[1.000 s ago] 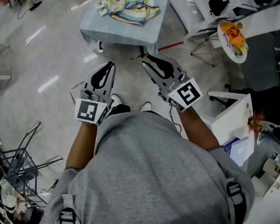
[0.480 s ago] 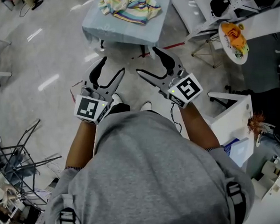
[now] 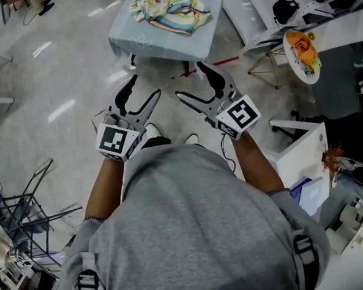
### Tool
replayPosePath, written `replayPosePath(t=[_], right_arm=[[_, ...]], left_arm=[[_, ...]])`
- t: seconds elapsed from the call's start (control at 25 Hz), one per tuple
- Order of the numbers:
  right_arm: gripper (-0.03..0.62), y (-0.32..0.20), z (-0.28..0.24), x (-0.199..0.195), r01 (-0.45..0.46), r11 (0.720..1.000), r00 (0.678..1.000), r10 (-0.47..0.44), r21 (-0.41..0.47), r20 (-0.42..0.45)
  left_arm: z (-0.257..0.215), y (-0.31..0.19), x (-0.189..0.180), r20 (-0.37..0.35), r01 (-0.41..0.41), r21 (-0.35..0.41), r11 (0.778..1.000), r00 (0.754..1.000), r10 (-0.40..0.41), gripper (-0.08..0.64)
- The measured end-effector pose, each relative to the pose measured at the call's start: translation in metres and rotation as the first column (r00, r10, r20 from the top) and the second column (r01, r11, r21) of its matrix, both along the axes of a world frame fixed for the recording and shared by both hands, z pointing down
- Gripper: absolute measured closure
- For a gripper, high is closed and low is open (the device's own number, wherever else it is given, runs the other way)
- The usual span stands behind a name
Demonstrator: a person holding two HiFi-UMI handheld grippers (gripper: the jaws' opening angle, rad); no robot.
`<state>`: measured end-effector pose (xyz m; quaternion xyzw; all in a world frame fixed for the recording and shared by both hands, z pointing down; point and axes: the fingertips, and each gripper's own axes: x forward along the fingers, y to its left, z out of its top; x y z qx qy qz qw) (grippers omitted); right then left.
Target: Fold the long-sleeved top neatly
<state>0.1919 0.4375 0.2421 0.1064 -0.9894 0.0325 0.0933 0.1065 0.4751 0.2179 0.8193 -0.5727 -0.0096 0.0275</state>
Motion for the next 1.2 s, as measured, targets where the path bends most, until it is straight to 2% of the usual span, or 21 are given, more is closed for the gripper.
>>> replayPosePath(t=[0.28, 0.44, 0.64, 0.72, 0.88, 1.0, 1.2], right_arm=[[0.172, -0.006, 0.007, -0.026, -0.029, 1.0, 0.999, 0.029, -0.009, -0.014], [0.169, -0.007, 0.01, -0.041, -0.029, 0.999, 1.0, 0.029, -0.015, -0.014], [0.169, -0.011, 0.016, -0.053, -0.058, 0.998, 0.998, 0.058, -0.011, -0.025], [0.169, -0.016, 0.017, -0.052, -0.068, 0.998, 0.998, 0.068, -0.016, -0.017], [0.169, -0.034, 0.022, -0.048, -0.085, 0.996, 0.996, 0.085, -0.009, -0.03], [0.169, -0.053, 0.025, -0.044, -0.09, 0.996, 0.996, 0.09, -0.011, -0.026], [0.169, -0.097, 0.033, -0.039, -0.071, 0.997, 0.997, 0.071, -0.034, -0.006]], left_arm=[[0.013, -0.004, -0.03, -0.015, -0.028, -0.022, 0.999, 0.999, 0.028, 0.262], [0.02, -0.008, -0.047, 0.0, -0.043, -0.106, 0.993, 0.999, 0.044, 0.262], [0.02, -0.017, -0.061, -0.034, -0.082, -0.012, 0.997, 0.996, 0.081, 0.262], [0.02, -0.023, -0.061, -0.041, -0.094, -0.023, 0.995, 0.995, 0.093, 0.262], [0.03, -0.039, -0.062, -0.002, -0.086, -0.108, 0.99, 0.996, 0.087, 0.262], [0.03, -0.059, -0.061, -0.023, -0.082, -0.084, 0.993, 0.996, 0.081, 0.262], [0.03, -0.099, -0.059, -0.014, -0.058, -0.037, 0.998, 0.998, 0.058, 0.262]])
